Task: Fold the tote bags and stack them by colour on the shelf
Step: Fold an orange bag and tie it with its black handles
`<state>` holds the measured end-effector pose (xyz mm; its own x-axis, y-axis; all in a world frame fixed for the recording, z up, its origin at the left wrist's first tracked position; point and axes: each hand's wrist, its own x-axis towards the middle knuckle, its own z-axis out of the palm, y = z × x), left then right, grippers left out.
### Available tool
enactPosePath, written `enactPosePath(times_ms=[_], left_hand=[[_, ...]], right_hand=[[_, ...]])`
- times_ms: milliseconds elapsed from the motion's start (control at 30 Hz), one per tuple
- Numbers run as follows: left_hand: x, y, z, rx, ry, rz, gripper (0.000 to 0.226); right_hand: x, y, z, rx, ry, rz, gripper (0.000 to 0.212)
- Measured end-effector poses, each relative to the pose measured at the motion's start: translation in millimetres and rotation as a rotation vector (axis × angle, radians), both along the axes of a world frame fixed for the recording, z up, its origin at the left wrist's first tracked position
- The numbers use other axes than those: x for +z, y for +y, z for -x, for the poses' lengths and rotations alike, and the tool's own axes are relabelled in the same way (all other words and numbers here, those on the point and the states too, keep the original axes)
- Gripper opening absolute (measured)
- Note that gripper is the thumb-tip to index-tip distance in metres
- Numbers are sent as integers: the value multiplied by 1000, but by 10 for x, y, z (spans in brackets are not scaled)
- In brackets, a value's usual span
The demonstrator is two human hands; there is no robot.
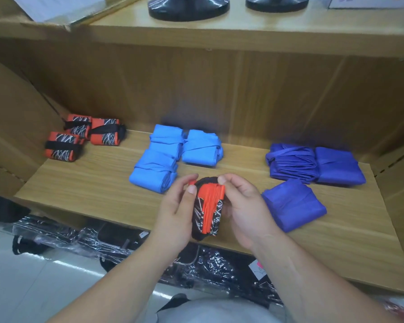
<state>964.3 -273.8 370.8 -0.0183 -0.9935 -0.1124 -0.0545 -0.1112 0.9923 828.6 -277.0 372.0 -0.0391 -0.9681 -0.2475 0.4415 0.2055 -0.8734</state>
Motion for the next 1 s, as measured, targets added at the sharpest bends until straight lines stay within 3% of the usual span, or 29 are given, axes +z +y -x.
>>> enactPosePath(times_ms=[100, 267, 367, 467, 600, 667, 833, 933, 1000], left_hand=[[35, -43, -240, 18, 68, 18, 18], [91, -212, -699, 168, 124, 13, 24], [91, -280, -936, 82, 140, -27, 37], [83, -299, -1118, -37, 215, -98, 30], [70, -367, -1329, -111, 308, -153, 46], [96, -393, -1360, -114, 318, -156, 44], [193, -556, -1343, 126, 426, -147, 14], [257, -647, -1344, 213, 479, -127, 16], [267, -642, -1308, 228, 452, -103, 24]], right_hand=[[43, -26, -239, -3, -28, -63, 17], [29, -50, -714, -81, 140, -37, 22], [48, -24, -949, 6, 306, 37, 11], [61, -56, -1093, 16, 383, 78, 12], [73, -68, -1224, 142, 360, 121, 15], [69, -97, -1268, 156, 370, 132, 16], [4, -256, -1317, 36, 346, 104, 24], [11, -292, -1387, 78, 238, 41, 17], [19, -339, -1432, 82, 196, 21, 34]])
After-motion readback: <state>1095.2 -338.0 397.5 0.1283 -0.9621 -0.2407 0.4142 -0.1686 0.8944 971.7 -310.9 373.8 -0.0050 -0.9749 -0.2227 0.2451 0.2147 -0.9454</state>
